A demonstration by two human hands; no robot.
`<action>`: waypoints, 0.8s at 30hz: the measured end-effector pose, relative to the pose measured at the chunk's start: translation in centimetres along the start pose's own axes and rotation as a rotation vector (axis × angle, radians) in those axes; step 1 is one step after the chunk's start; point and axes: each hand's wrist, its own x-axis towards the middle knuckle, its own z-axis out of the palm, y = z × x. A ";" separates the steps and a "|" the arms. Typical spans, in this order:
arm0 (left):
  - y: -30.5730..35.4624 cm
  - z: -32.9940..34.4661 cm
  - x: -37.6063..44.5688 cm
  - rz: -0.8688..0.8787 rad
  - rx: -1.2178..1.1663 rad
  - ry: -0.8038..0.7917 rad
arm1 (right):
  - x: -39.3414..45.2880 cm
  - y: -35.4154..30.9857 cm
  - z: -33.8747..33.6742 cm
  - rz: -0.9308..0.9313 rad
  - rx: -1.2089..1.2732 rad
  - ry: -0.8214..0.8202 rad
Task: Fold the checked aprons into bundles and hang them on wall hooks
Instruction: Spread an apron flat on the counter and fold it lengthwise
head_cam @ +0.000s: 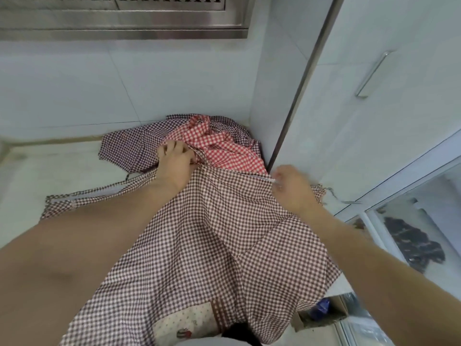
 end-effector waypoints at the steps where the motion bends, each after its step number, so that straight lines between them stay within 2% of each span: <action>1: 0.2 0.1 -0.1 -0.002 0.005 0.023 | 0.0 -1.4 0.9 -0.031 0.043 -0.063; 5: 0.5 0.3 -0.8 -0.052 0.039 0.118 | 1.1 -5.1 4.1 -0.020 0.046 -0.132; 8: 0.7 0.5 -1.4 -0.217 -0.035 0.059 | 2.2 -5.3 5.2 0.036 0.014 -0.057; 11: -0.1 1.0 -1.7 -0.377 -0.239 -0.001 | 3.3 -5.1 5.2 0.046 -0.003 -0.041; 14: -1.5 1.1 -2.5 -0.421 -0.614 -0.045 | 4.2 -5.2 4.6 0.068 -0.033 -0.046; 16: -2.3 1.0 -2.9 -0.440 -0.716 -0.093 | 4.6 -5.4 4.6 0.081 -0.059 -0.056; 20: -5.5 1.0 -3.0 -0.356 -0.598 -0.232 | 5.1 -5.7 4.3 0.098 -0.078 -0.102; 24: -9.9 0.3 -3.0 -0.202 -0.231 -0.536 | 5.8 -6.1 4.1 0.138 -0.124 -0.160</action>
